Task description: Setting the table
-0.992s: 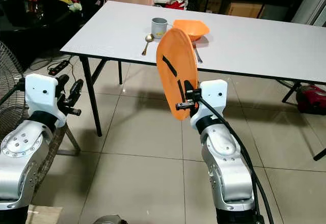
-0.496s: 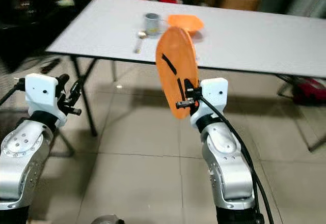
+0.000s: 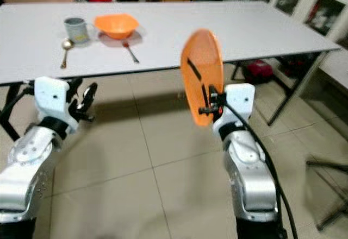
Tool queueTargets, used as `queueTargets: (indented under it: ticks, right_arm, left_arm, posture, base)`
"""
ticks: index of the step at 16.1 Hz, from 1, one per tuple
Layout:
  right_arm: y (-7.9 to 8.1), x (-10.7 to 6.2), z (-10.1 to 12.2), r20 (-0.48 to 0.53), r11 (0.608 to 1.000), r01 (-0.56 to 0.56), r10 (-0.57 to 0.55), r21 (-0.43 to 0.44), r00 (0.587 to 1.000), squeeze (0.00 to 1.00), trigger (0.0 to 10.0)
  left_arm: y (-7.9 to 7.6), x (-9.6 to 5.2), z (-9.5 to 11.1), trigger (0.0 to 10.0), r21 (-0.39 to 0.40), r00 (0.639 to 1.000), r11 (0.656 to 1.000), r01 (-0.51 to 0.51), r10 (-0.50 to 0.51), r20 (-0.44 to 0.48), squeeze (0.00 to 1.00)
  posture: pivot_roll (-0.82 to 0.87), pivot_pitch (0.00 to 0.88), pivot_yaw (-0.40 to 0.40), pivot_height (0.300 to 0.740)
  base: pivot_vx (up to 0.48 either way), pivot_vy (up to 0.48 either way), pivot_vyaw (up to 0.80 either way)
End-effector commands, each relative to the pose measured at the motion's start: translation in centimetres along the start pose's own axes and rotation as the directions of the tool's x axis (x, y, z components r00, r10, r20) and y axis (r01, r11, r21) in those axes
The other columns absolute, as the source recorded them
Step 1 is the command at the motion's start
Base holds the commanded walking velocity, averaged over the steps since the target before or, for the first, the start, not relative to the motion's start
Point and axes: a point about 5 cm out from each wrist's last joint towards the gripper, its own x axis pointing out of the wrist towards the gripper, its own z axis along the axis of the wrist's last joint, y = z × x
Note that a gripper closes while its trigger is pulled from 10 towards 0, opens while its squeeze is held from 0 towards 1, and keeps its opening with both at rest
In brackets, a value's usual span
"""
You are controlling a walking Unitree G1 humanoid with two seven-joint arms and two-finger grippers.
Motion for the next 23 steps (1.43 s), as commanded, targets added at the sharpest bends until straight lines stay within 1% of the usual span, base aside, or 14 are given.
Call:
queueTargets:
  ticks: [1, 3, 5, 8, 10, 12, 18, 21, 23]
  right_arm:
    - [1.8, 0.6, 1.7, 0.077, 0.996, -0.085, 0.084, 0.001, 0.993, 0.0, 10.0]
    - [1.7, 0.5, 1.5, 0.066, 0.996, -0.092, 0.092, -0.017, 0.994, 0.0, 10.0]
    - [1.7, 0.5, 1.6, 0.064, 0.99, -0.129, 0.133, -0.053, 0.989, 0.0, 10.0]
    - [2.1, 0.7, 1.8, 0.058, 0.981, -0.175, 0.179, -0.082, 0.982, 0.0, 10.0]
    - [2.2, 0.9, 1.9, 0.061, 0.98, -0.18, 0.185, -0.085, 0.981, 0.0, 10.0]
    - [2.3, 0.9, 1.8, 0.066, 0.98, -0.189, 0.193, -0.053, 0.979, 0.0, 10.0]
    - [2.6, 0.8, 1.7, 0.066, 0.974, -0.222, 0.224, -0.042, 0.972, 0.0, 10.0]
    - [2.6, 1.1, 1.8, 0.069, 0.967, -0.255, 0.255, -0.011, 0.965, 0.0, 10.0]
    - [2.9, 1.2, 1.8, 0.067, 0.956, -0.293, 0.294, -0.022, 0.954, 0.0, 10.0]
  left_arm:
    - [1.2, -0.2, -0.4, 10.0, 0.023, 0.999, 0.999, -0.046, 0.046, -0.023, 0.0]
    - [1.6, -0.2, -0.7, 10.0, 0.021, 0.996, 0.996, -0.084, 0.084, -0.037, 0.0]
    - [1.6, -0.1, -1.0, 10.0, 0.018, 0.993, 0.994, -0.105, 0.106, -0.044, 0.0]
    - [1.4, -0.3, -1.1, 10.0, 0.008, 0.992, 0.993, -0.118, 0.118, -0.045, 0.0]
    - [1.5, -0.4, -1.1, 10.0, 0.01, 0.991, 0.992, -0.124, 0.124, -0.046, 0.0]
    - [1.6, -0.5, -1.1, 10.0, 0.016, 0.991, 0.992, -0.127, 0.128, -0.047, 0.0]
    - [2.0, -1.0, -1.4, 10.0, 0.032, 0.989, 0.991, -0.132, 0.134, -0.06, 0.0]
    - [1.7, -1.1, -1.4, 10.0, 0.035, 0.989, 0.99, -0.133, 0.135, -0.059, 0.0]
    - [1.7, -1.2, -1.4, 10.0, 0.039, 0.989, 0.991, -0.131, 0.133, -0.058, 0.0]
  posture:
    - [0.18, 0.0, -0.054, 0.74]
    - [0.17, 0.0, -0.055, 0.74]
    - [0.17, 0.0, -0.064, 0.74]
    - [0.18, 0.0, -0.078, 0.74]
    - [0.18, 0.0, -0.083, 0.74]
    - [0.19, 0.0, -0.087, 0.74]
    - [0.18, 0.0, -0.081, 0.74]
    - [0.2, 0.0, -0.097, 0.74]
    - [0.21, 0.0, -0.106, 0.74]
  base:
    - [0.337, 0.0, 0.0]
    - [0.347, 0.0, 0.0]
    - [0.351, 0.0, 0.0]
    - [0.351, 0.0, 0.72]
    - [0.354, 0.0, 0.8]
    - [0.351, 0.0, 0.0]
    - [0.351, 0.0, 0.0]
    - [0.351, 0.0, 0.0]
    - [0.351, 0.0, 0.0]
